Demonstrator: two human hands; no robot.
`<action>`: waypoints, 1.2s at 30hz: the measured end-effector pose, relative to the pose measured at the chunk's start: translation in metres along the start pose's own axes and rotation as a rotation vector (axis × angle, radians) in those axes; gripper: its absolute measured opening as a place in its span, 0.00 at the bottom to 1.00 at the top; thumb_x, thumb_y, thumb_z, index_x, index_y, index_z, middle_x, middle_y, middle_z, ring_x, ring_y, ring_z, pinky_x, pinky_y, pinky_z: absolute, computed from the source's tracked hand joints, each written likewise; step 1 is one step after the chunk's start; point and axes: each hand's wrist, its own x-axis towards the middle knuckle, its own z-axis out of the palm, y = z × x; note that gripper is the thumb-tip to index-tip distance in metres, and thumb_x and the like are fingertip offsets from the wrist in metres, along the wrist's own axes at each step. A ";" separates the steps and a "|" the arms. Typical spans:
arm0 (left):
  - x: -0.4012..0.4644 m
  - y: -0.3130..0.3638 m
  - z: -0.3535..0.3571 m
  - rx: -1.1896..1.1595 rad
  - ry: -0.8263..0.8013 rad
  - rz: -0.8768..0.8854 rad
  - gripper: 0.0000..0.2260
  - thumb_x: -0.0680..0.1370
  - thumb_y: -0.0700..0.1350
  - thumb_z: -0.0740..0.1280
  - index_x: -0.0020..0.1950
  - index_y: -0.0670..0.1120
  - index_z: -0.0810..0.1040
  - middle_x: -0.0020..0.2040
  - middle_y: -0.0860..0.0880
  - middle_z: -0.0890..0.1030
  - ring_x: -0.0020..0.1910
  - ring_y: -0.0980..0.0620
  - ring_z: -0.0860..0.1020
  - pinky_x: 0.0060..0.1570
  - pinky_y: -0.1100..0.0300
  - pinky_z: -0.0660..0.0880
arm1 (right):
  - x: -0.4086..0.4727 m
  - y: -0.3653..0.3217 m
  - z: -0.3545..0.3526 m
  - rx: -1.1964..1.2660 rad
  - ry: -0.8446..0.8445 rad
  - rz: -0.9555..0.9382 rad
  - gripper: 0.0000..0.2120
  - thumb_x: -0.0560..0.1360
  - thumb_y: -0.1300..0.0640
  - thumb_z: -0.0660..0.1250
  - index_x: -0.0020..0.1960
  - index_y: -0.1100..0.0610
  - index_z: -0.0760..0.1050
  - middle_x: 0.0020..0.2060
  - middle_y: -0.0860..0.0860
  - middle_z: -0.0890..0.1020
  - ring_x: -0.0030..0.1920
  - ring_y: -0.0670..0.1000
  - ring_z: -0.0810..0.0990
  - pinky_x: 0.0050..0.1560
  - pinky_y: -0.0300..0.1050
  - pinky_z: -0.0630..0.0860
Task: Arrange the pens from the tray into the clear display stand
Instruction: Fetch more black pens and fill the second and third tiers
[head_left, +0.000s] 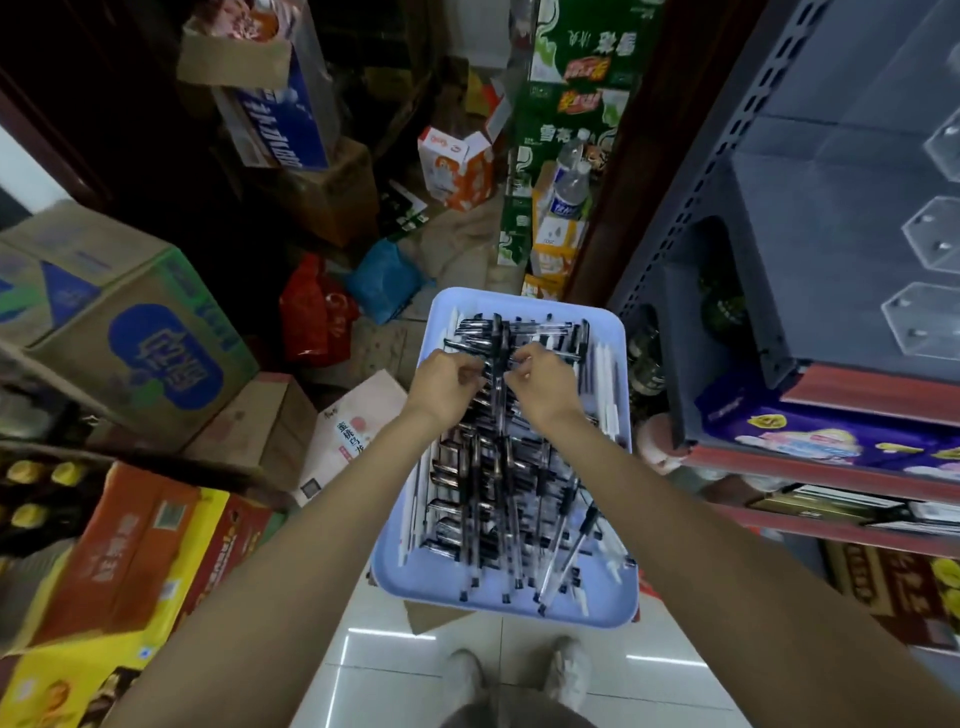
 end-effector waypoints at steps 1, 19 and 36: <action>0.005 0.000 0.000 -0.022 -0.017 0.002 0.12 0.78 0.39 0.64 0.60 0.40 0.78 0.58 0.42 0.79 0.57 0.46 0.77 0.53 0.65 0.68 | 0.003 -0.001 0.001 0.030 -0.005 0.022 0.18 0.78 0.59 0.64 0.66 0.61 0.69 0.55 0.58 0.80 0.56 0.57 0.77 0.52 0.46 0.73; 0.017 0.013 0.002 -0.538 -0.080 0.017 0.04 0.76 0.39 0.67 0.50 0.40 0.78 0.46 0.48 0.79 0.48 0.53 0.77 0.51 0.63 0.73 | 0.012 -0.007 -0.020 0.612 -0.039 0.152 0.06 0.74 0.68 0.66 0.51 0.63 0.75 0.43 0.57 0.81 0.38 0.48 0.78 0.37 0.37 0.76; -0.010 0.128 -0.036 -0.524 -0.179 0.382 0.09 0.82 0.40 0.56 0.54 0.42 0.76 0.38 0.57 0.81 0.27 0.61 0.71 0.30 0.68 0.68 | -0.037 0.001 -0.177 0.927 0.129 -0.088 0.03 0.76 0.61 0.66 0.43 0.56 0.75 0.36 0.50 0.82 0.38 0.46 0.83 0.41 0.35 0.78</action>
